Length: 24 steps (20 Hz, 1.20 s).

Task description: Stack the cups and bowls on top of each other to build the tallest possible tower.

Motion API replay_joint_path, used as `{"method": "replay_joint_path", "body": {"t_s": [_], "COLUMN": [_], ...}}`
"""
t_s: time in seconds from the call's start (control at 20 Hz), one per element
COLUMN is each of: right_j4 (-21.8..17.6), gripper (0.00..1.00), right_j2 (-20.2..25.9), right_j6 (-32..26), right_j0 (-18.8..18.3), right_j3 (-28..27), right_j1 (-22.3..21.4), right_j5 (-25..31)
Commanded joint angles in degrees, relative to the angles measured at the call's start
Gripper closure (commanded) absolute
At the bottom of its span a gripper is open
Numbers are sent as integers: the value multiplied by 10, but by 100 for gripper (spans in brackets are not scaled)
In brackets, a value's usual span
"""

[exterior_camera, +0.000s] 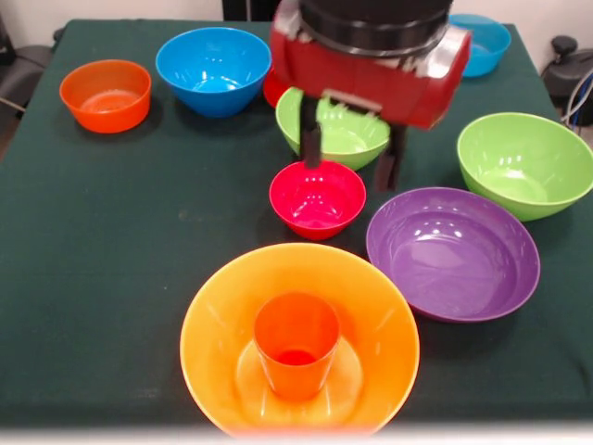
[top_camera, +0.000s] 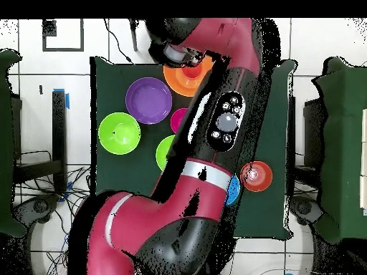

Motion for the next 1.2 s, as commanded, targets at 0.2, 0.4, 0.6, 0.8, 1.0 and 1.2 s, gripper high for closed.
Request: {"method": "replay_joint_path", "body": {"t_s": [0.2,0.4,0.6,0.8,1.0,1.2], "right_j4": [-71,-78,-88,-95,-101,-111], "gripper": [0,0,0,0,0,0], "right_j2": [121,140,152,171,180,185], "right_j6": [-128,-121,-104,-91,-66,-46], "right_j0": [34,39,35,32,33,36], "right_j3": [272,349,385,423,449,470], "right_j1": [-136,-171,-184,-200,-210,-218], "right_j5": [-105,-154,-170,-205,-215,-236]}}
